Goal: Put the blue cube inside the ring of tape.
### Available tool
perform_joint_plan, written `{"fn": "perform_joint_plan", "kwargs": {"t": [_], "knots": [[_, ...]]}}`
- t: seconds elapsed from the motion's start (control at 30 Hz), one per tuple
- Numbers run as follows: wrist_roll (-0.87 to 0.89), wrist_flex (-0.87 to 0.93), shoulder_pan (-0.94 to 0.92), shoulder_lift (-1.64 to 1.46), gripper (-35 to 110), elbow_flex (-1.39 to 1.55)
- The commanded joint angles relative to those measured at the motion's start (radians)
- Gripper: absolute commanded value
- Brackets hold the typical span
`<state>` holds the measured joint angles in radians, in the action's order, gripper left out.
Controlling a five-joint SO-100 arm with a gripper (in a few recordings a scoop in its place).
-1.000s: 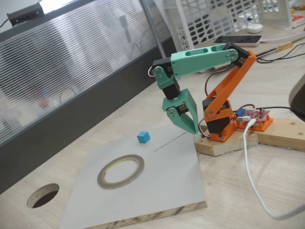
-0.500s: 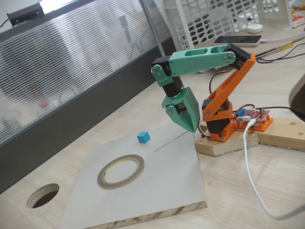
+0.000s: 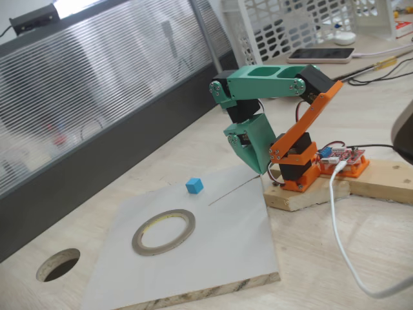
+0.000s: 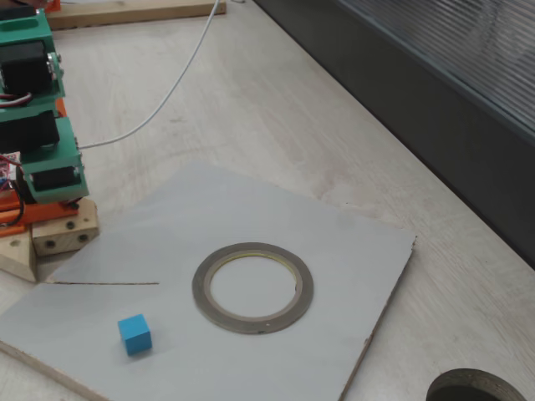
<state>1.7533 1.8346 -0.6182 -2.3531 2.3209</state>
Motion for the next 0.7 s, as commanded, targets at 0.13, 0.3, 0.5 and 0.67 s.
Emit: {"fn": "perform_joint_plan", "kwargs": {"t": [0.13, 0.3, 0.5, 0.67], "knots": [[0.000, 0.009, -0.020, 0.008, 0, -0.109], [0.003, 0.009, -0.018, 0.270, 0, -0.373], [0.003, 0.009, -0.018, 0.522, 0, -0.675], [0.002, 0.009, -0.017, 0.673, 0, -0.824]]}}
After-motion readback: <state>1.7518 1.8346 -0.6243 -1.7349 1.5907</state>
